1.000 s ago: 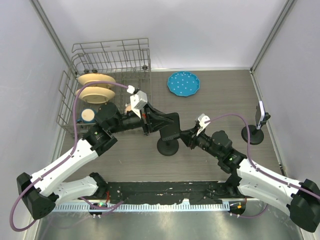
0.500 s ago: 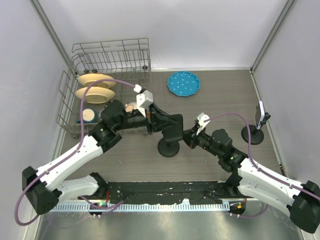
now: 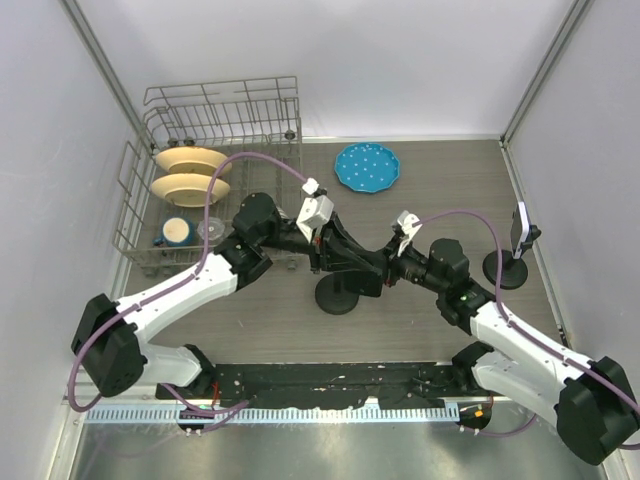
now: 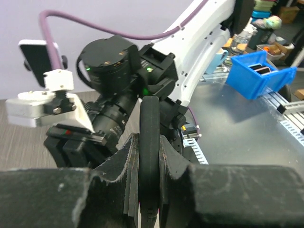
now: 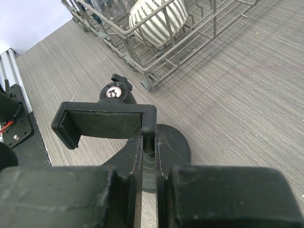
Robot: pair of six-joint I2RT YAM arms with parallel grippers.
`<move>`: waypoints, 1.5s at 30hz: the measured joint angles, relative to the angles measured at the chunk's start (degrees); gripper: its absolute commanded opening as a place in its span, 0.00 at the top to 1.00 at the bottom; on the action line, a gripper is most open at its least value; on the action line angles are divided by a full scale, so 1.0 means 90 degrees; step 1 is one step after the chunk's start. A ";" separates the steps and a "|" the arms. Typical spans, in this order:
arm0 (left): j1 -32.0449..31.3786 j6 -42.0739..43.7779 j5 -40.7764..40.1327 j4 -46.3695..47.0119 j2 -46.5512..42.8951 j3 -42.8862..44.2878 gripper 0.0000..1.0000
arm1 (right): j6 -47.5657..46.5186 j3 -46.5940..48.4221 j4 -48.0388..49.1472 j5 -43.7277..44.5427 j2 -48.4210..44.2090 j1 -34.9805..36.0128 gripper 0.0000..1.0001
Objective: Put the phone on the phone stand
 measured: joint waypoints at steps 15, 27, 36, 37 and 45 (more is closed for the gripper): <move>-0.0017 -0.2057 0.1491 0.2909 0.2006 0.0423 1.00 | 0.0032 0.0182 0.0226 -0.1557 0.0588 -0.0321 0.99; 0.0328 -0.1948 0.1719 0.3155 0.2074 0.0420 1.00 | -0.0102 0.0182 0.0202 -0.1838 0.0585 -0.0340 0.99; 0.0386 -0.1146 0.1644 0.2266 0.1999 0.0187 1.00 | -0.0172 0.0182 0.0136 -0.1753 0.0510 -0.0342 0.99; 0.0386 -0.0935 0.1596 0.2006 0.1938 0.0146 1.00 | -0.0185 0.0180 0.0070 -0.1668 0.0437 -0.0342 0.99; 0.0379 0.0614 0.0974 0.0221 0.1294 0.0063 1.00 | -0.0231 0.0058 -0.0046 -0.1015 -0.0027 -0.0340 0.99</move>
